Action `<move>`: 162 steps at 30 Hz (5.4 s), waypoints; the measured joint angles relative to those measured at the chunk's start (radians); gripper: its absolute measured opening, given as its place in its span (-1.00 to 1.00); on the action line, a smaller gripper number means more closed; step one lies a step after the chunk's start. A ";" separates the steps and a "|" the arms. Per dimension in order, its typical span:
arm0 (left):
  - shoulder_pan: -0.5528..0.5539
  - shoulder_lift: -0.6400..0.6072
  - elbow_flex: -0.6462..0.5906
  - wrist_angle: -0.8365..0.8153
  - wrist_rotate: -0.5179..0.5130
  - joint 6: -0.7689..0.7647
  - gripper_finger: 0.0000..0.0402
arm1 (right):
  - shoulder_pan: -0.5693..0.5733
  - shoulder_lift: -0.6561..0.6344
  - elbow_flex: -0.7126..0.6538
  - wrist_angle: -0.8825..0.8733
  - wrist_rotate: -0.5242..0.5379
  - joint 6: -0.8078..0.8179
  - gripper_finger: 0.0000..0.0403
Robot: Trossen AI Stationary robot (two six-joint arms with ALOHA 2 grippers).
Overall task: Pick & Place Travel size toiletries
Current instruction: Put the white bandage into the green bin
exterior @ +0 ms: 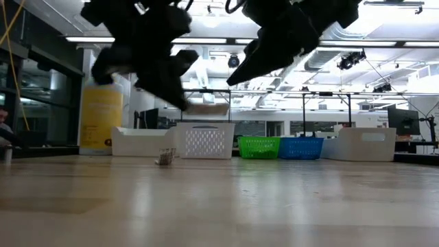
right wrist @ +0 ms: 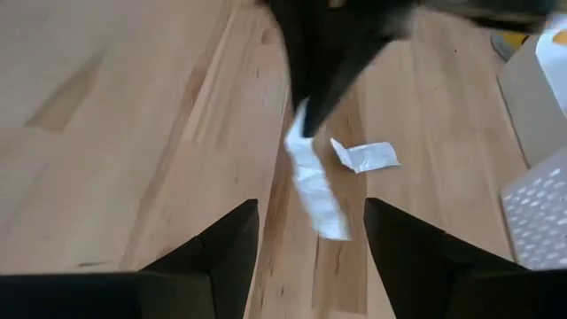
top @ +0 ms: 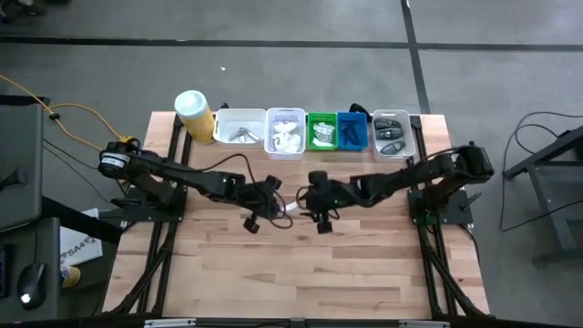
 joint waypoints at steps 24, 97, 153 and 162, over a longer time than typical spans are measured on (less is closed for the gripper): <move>0.071 -0.001 0.017 0.080 0.007 -0.193 -1.00 | 0.071 0.034 -0.002 0.062 0.272 -0.101 -0.01; 0.170 -0.082 0.015 -0.198 -0.192 -0.421 -0.07 | -0.723 0.084 -0.002 -0.059 -0.007 0.408 -0.54; -0.023 0.182 0.015 -0.138 -0.311 -0.626 -0.07 | -0.636 0.036 -0.002 -0.142 -0.126 0.377 -0.07; -0.023 0.233 0.017 -0.110 -0.341 -0.617 -0.10 | -0.615 0.036 -0.001 -0.143 -0.112 0.373 -0.07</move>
